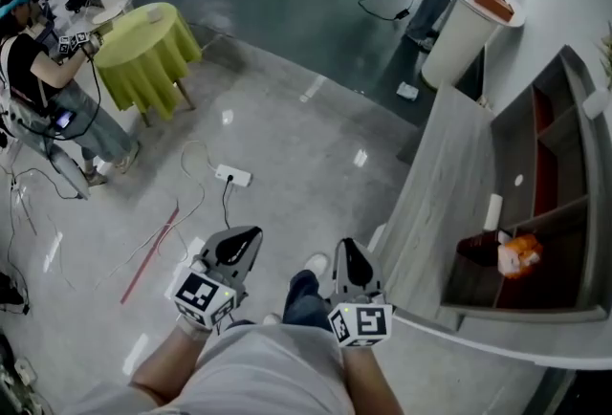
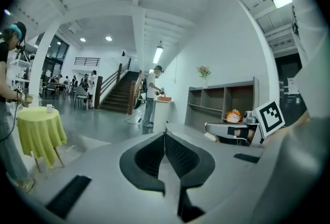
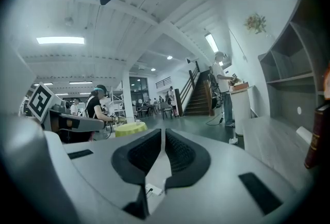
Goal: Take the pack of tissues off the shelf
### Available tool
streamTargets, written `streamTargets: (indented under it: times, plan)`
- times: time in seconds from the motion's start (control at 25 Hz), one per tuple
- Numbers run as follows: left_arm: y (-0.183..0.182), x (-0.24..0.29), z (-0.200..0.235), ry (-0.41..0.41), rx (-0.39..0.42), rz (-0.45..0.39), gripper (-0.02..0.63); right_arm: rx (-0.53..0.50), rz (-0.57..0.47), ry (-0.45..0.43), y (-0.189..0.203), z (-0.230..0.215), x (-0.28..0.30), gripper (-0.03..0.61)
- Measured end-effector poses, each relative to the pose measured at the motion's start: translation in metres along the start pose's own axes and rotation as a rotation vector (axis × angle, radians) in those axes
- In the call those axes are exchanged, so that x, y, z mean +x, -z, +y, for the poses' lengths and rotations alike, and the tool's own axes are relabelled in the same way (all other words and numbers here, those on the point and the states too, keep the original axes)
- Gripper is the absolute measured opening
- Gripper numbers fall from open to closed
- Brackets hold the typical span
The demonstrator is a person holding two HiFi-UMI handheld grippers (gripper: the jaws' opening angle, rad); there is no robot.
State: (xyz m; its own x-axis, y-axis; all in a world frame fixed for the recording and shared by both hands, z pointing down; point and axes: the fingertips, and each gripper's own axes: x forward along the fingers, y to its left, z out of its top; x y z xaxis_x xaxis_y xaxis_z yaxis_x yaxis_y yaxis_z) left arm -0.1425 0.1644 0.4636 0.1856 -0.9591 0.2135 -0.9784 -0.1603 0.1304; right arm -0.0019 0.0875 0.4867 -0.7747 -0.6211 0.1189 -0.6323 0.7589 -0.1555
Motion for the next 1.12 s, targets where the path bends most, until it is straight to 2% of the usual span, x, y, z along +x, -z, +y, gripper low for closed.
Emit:
streamTargets:
  times: [0.32,0.6,0.92,1.12]
  plan:
    - [-0.034,0.108,0.050,-0.018,0.006,0.037,0.018,0.017,0.012,-0.031,-0.023,-0.061,0.101,0.032]
    - [-0.063,0.185,0.063,0.023,0.026,0.034,0.018,0.017,-0.002,-0.008,-0.049,-0.109,0.150,0.032]
    - [-0.076,0.229,0.065,0.139,0.058,0.043,0.018,0.029,-0.016,0.120,-0.057,-0.140,0.161,0.032]
    - [-0.086,0.259,0.051,0.290,0.101,0.046,0.018,0.043,-0.042,0.280,-0.067,-0.168,0.148,0.032]
